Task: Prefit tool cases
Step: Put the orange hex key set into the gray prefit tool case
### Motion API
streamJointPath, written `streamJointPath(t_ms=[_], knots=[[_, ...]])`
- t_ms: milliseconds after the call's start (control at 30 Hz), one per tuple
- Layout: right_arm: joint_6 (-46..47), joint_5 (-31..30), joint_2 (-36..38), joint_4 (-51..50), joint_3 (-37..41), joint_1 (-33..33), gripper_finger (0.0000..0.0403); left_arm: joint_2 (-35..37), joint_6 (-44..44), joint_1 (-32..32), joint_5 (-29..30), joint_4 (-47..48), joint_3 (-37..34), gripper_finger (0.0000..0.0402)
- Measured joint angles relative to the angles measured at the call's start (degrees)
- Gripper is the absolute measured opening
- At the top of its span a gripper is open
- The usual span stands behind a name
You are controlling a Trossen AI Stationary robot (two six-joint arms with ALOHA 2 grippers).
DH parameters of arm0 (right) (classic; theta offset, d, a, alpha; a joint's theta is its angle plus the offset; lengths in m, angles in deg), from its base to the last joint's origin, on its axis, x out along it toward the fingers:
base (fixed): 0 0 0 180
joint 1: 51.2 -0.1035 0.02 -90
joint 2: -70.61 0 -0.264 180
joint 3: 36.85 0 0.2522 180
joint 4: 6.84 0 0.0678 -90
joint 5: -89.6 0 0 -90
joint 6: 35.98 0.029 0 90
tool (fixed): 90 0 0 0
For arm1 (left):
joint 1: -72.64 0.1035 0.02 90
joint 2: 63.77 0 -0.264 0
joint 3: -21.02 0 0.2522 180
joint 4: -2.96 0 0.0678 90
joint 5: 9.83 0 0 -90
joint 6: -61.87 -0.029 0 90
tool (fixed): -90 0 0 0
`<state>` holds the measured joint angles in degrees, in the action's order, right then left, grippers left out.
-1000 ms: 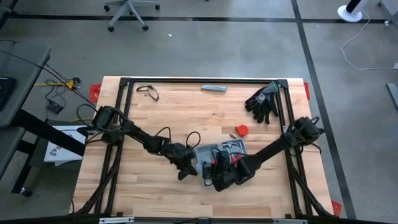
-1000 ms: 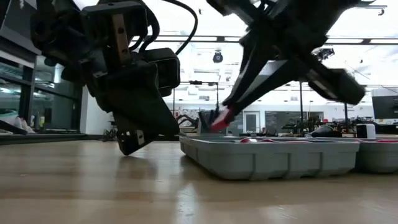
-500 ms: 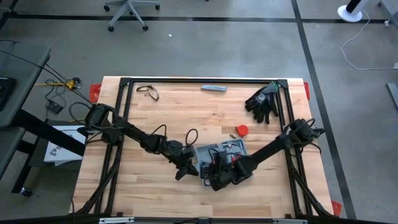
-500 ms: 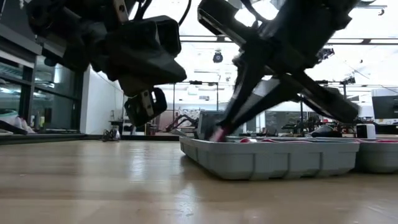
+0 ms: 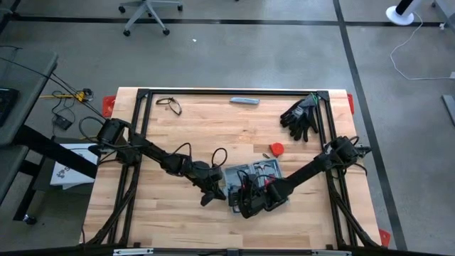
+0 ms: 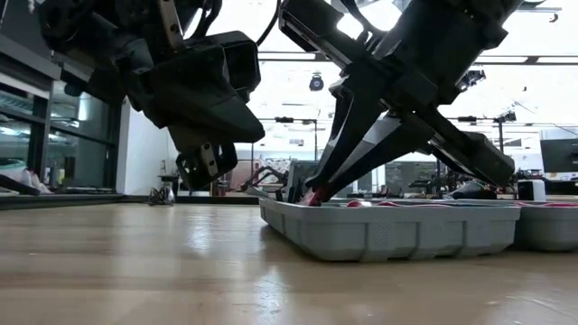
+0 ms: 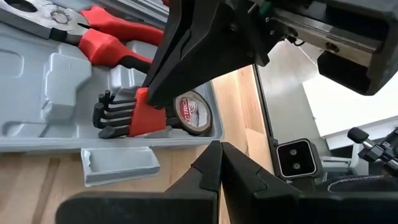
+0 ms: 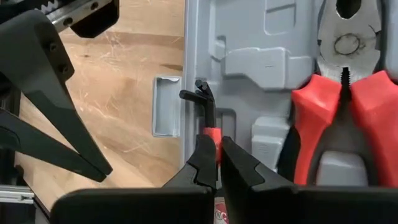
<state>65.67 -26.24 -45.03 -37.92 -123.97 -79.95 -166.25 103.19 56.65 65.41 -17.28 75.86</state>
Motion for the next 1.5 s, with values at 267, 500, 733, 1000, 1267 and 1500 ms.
streamJointPath(t_ms=[267,500,733,1000,1267,1500], knots=[[-1.25,-0.11,0.00,0.13,0.00,0.86,0.0024,0.00,-0.08,0.00,0.02,1.42,0.02,0.0000],[-1.20,-0.68,0.00,0.06,0.00,1.40,0.0026,0.00,-0.68,-0.02,0.07,2.78,0.02,0.0000],[-1.89,3.31,-2.43,4.84,-0.01,1.30,0.0028,0.00,-1.09,0.00,0.11,2.89,0.02,0.0000],[-3.47,3.81,-3.45,8.54,-0.24,1.25,0.0028,0.00,-1.13,0.00,0.11,3.24,0.02,0.0000],[-5.55,4.69,-3.45,8.77,-0.15,0.50,0.0028,0.00,-1.51,-0.02,0.11,4.48,0.02,0.0000],[-7.48,6.24,-3.50,9.00,-0.09,0.45,0.0076,0.00,-1.51,-0.01,0.10,4.48,0.02,0.0000]])
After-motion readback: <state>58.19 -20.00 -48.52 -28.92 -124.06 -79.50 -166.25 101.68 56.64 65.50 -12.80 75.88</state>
